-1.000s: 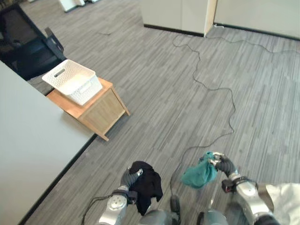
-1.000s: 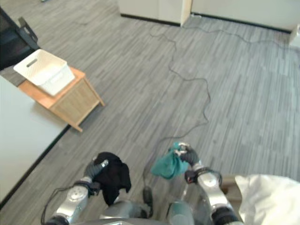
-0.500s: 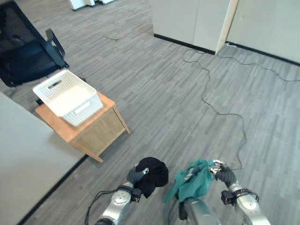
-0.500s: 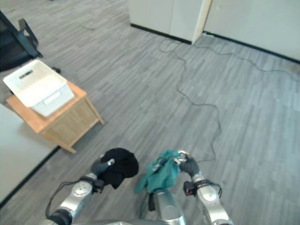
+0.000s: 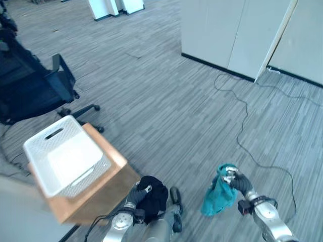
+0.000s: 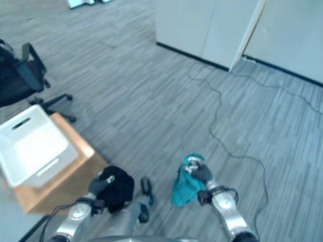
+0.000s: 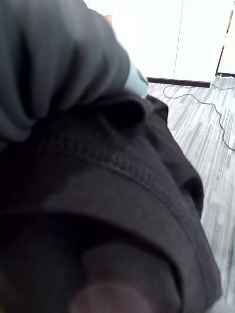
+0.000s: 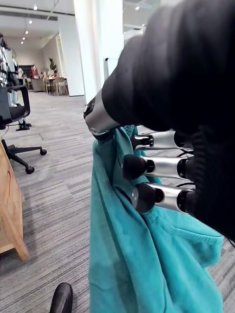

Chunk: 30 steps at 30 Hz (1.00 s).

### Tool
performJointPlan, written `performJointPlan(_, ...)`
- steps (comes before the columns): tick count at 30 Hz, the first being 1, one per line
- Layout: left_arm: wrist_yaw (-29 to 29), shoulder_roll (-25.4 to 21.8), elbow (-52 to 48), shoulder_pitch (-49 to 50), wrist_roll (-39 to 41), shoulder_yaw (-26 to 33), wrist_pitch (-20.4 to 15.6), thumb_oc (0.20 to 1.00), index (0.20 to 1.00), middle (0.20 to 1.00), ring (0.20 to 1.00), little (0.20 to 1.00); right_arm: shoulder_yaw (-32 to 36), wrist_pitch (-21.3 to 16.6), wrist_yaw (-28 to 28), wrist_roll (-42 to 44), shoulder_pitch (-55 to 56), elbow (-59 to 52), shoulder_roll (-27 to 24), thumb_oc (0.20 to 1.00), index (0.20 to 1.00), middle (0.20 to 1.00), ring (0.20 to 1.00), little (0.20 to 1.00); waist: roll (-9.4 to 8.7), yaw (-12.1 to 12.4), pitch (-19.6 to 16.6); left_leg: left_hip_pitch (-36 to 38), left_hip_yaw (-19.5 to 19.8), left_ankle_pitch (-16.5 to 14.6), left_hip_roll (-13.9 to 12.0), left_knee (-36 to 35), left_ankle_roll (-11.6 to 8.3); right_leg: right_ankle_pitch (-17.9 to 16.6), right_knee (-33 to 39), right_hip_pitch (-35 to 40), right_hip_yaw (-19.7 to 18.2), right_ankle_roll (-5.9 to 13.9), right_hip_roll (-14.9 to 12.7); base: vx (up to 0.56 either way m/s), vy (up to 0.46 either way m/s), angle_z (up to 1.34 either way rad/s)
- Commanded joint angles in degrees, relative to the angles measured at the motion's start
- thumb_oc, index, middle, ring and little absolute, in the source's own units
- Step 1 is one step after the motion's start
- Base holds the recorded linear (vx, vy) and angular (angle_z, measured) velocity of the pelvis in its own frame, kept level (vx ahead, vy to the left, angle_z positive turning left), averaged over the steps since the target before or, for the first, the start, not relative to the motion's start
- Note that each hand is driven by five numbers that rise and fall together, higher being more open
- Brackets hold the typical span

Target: Tidy up the quilt and then pick up the clothes from the bed and put them into the laundry hamper.

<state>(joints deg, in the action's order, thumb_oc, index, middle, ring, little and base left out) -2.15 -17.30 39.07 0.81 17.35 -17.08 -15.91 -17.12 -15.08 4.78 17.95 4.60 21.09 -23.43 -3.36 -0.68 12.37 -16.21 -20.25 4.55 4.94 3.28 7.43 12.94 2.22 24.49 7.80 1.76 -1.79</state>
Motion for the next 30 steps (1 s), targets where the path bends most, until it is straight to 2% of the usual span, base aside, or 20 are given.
performJointPlan(1,2.2,1.9,0.1,-5.9,-0.3,-1.5,-3.8,0.2,0.2,0.2,0.2,0.2,3.5,-4.5,-0.7,-0.2,-5.3,-3.9,-0.6,0.2,0.2,0.2,0.2,0.2,3.1,2.6,-1.5,8.5,4.2,1.5,-1.8,-5.7,-4.59,-16.0,-26.0,-14.5,3.2,9.08,-2.5,0.75,0.234,0.28)
performJointPlan(2,5.0,2.5,0.4,-6.0,-1.0,-2.6,-3.6,0.2,0.2,0.2,0.2,0.2,3.5,-5.7,0.1,-1.1,-5.0,-3.6,0.0,0.2,0.2,0.2,0.2,0.2,4.88,1.7,-1.3,12.6,7.9,0.5,-1.8,-7.5,-3.28,-18.4,-37.1,-24.0,3.1,8.13,-4.5,0.7,0.192,0.44)
performJointPlan(4,6.2,2.1,0.3,-5.8,-0.4,-3.2,-4.2,0.2,0.2,0.2,0.2,0.2,3.4,-6.6,0.7,-1.2,-5.0,-4.2,0.1,0.2,0.2,0.2,0.2,0.2,5.63,1.2,-1.1,15.0,10.6,-0.4,-2.1,-8.1,-2.62,-16.5,-37.1,-27.8,3.3,6.33,-4.0,0.61,0.024,0.84)
performJointPlan(6,6.7,1.0,-0.9,-5.3,-1.0,-3.2,-4.2,0.2,0.2,0.2,0.2,0.2,3.5,-7.6,0.5,-0.3,-4.9,-6.3,-0.3,0.2,0.2,0.2,0.2,0.2,4.93,0.2,-0.9,18.5,15.6,-2.1,-1.0,-8.3,-2.38,-16.6,-28.5,-31.5,3.2,5.21,-1.8,0.64,-0.195,1.01)
performJointPlan(9,6.7,0.0,-1.1,-5.2,-0.8,-2.6,-4.2,0.2,0.2,0.2,0.2,0.2,4.5,-7.8,0.8,0.1,-4.9,-8.3,-0.7,0.2,0.2,0.2,0.2,0.2,3.88,-0.7,-0.8,20.7,20.2,-3.6,-0.1,-8.3,-2.79,-16.5,-16.4,-32.4,2.5,4.7,-1.4,0.53,-0.257,1.54)
performJointPlan(10,5.8,-0.1,-0.4,-4.8,-0.8,-1.8,-4.5,0.2,0.2,0.2,0.2,0.2,5.6,-7.8,0.6,0.7,-4.5,-10.8,-0.9,0.2,0.2,0.2,0.2,0.2,2.58,-1.8,-1.1,23.3,25.4,-6.3,0.7,-8.3,-3.04,-19.6,-2.1,-31.8,-2.2,5.73,-1.9,0.87,-0.414,1.82)
performJointPlan(11,5.3,0.0,0.4,-4.3,-1.2,-1.4,-5.0,0.2,0.2,0.2,0.2,0.2,6.0,-7.7,0.6,0.8,-4.3,-11.8,-1.0,0.2,0.2,0.2,0.2,0.2,2.59,-2.7,-1.4,24.6,28.1,-7.4,0.7,-8.0,-3.24,-21.8,2.4,-32.9,-6.3,6.55,-2.2,0.94,-0.448,1.85)
performJointPlan(13,4.8,-0.2,0.8,-3.2,-0.7,-1.1,-5.5,0.2,0.2,0.2,0.2,0.2,6.4,-7.2,1.5,2.3,-4.9,-13.6,-2.0,0.2,0.2,0.2,0.2,0.2,2.75,-3.5,-1.4,26.4,32.0,-9.5,0.2,-6.2,-3.55,-22.4,2.7,-34.3,-11.3,6.87,-2.1,0.58,-0.283,1.71)
performJointPlan(15,4.8,-1.5,-1.2,-1.2,1.5,-0.2,-4.9,0.2,0.2,0.2,0.2,0.2,5.8,-7.6,3.8,4.1,-7.3,-13.6,-3.6,0.2,0.2,0.2,0.2,0.2,2.19,-1.8,-1.6,28.0,34.2,-11.2,-0.6,-5.2,-4.8,-22.8,1.5,-32.6,-10.4,6.17,-2.2,0.49,-0.319,2.34)
performJointPlan(17,5.7,-2.0,-2.1,-0.3,2.2,0.0,-3.9,0.2,0.2,0.2,0.2,0.2,4.8,-8.0,5.4,4.2,-9.1,-13.1,-4.1,0.2,0.2,0.2,0.2,0.2,2.11,-0.6,-1.8,28.1,35.1,-10.8,-0.7,-3.0,-5.42,-22.5,0.1,-32.0,-9.8,5.78,-2.1,0.39,-0.261,1.6)
performJointPlan(18,4.3,-3.0,-3.5,1.6,3.9,0.9,-4.3,0.2,0.2,0.2,0.2,0.2,2.4,-9.1,7.8,3.5,-12.3,-13.0,-5.8,0.2,0.2,0.2,0.2,0.2,1.85,1.4,-1.7,25.4,32.9,-7.7,-1.3,3.2,-6.59,-20.7,-1.2,-29.8,-7.8,4.86,-2.3,0.43,-0.291,0.66)
performJointPlan(19,2.8,-3.6,-5.3,3.0,5.0,1.7,-4.1,0.2,0.2,0.2,0.2,0.2,2.0,-9.9,9.4,1.5,-13.3,-14.3,-6.9,0.2,0.2,0.2,0.2,0.2,1.39,2.9,-1.6,21.9,27.5,-6.7,-2.3,7.5,-7.13,-19.0,-1.0,-26.4,-3.7,4.53,-3.5,0.4,-0.289,0.59)
performJointPlan(20,1.7,-3.7,-5.6,3.2,4.5,2.0,-4.1,0.2,0.2,0.2,0.2,0.2,1.9,-9.7,8.3,1.2,-13.3,-15.1,-7.4,0.2,0.2,0.2,0.2,0.2,1.44,3.2,-1.4,21.1,24.5,-7.3,-3.1,8.3,-7.43,-18.2,-0.9,-24.9,-1.5,4.57,-3.9,0.31,-0.263,1.34)
performJointPlan(21,0.3,-3.8,-6.5,3.2,3.4,2.4,-2.2,0.2,0.2,0.2,0.2,0.2,2.2,-9.3,7.0,-0.7,-13.2,-17.6,-8.1,0.2,0.2,0.2,0.2,0.2,1.24,3.5,-1.4,20.1,14.9,-9.3,-5.3,7.3,-7.81,-16.1,-1.6,-21.5,6.1,4.99,-5.9,0.22,-0.189,1.77)
performJointPlan(23,-0.7,-3.8,-7.2,3.1,2.8,2.3,-1.4,0.2,0.2,0.2,0.2,0.2,2.4,-8.4,4.5,-1.3,-13.0,-19.1,-8.5,0.2,0.2,0.2,0.2,0.2,1.23,3.9,-1.4,21.0,9.4,-11.1,-5.5,4.5,-7.53,-15.2,-2.4,-19.4,11.1,5.29,-7.0,0.18,-0.137,2.36)
performJointPlan(25,-2.2,-4.0,-8.8,3.4,0.3,1.6,-0.2,0.2,0.2,0.2,0.2,0.2,3.4,-7.8,-0.3,-2.3,-12.5,-20.4,-8.2,0.2,0.2,0.2,0.2,0.2,1.35,4.1,-1.6,22.6,1.8,-10.8,-4.9,0.4,-7.18,-16.3,-5.0,-17.7,17.7,5.61,-8.5,0.16,-0.105,2.28)
performJointPlan(26,-2.4,-4.1,-9.5,3.5,-0.2,0.6,0.0,0.2,0.2,0.2,0.2,0.2,4.6,-7.6,-3.1,-3.0,-12.0,-21.6,-8.4,0.2,0.2,0.2,0.2,0.2,1.49,3.2,-2.0,24.5,-4.1,-10.8,-6.0,-1.0,-7.42,-15.5,-7.3,-16.6,20.5,6.3,-8.5,0.18,-0.052,1.92)
performJointPlan(27,-2.7,-4.1,-10.0,3.3,-0.1,0.2,0.9,0.2,0.2,0.2,0.2,0.2,5.7,-7.6,-4.4,-3.2,-11.3,-22.4,-8.4,0.2,0.2,0.2,0.2,0.2,1.31,2.8,-2.1,24.8,-5.4,-9.9,-6.5,-2.8,-7.25,-16.2,-8.9,-16.3,21.6,6.51,-9.0,0.19,0.034,3.41)
performJointPlan(28,-2.1,-4.5,-9.7,3.3,0.9,0.2,0.8,0.2,0.2,0.2,0.2,0.2,7.6,-9.8,-2.8,-2.1,-11.8,-21.3,-8.9,0.2,0.2,0.2,0.2,0.2,1.01,3.1,-2.7,24.3,-3.0,-8.5,-5.4,-5.6,-6.07,-15.1,-13.5,-16.3,19.9,6.81,-8.6,0.13,0.107,3.49)
performJointPlan(30,-3.0,-4.5,-8.7,3.2,0.1,0.1,0.0,0.2,0.2,0.2,0.2,0.2,7.4,-11.8,-4.3,-2.8,-13.0,-20.3,-9.4,0.2,0.2,0.2,0.2,0.2,1.92,2.4,-2.3,24.8,-0.4,-7.2,-5.1,-7.8,-5.4,-17.5,-27.2,-21.2,16.1,8.27,-9.9,0.12,0.102,2.48)
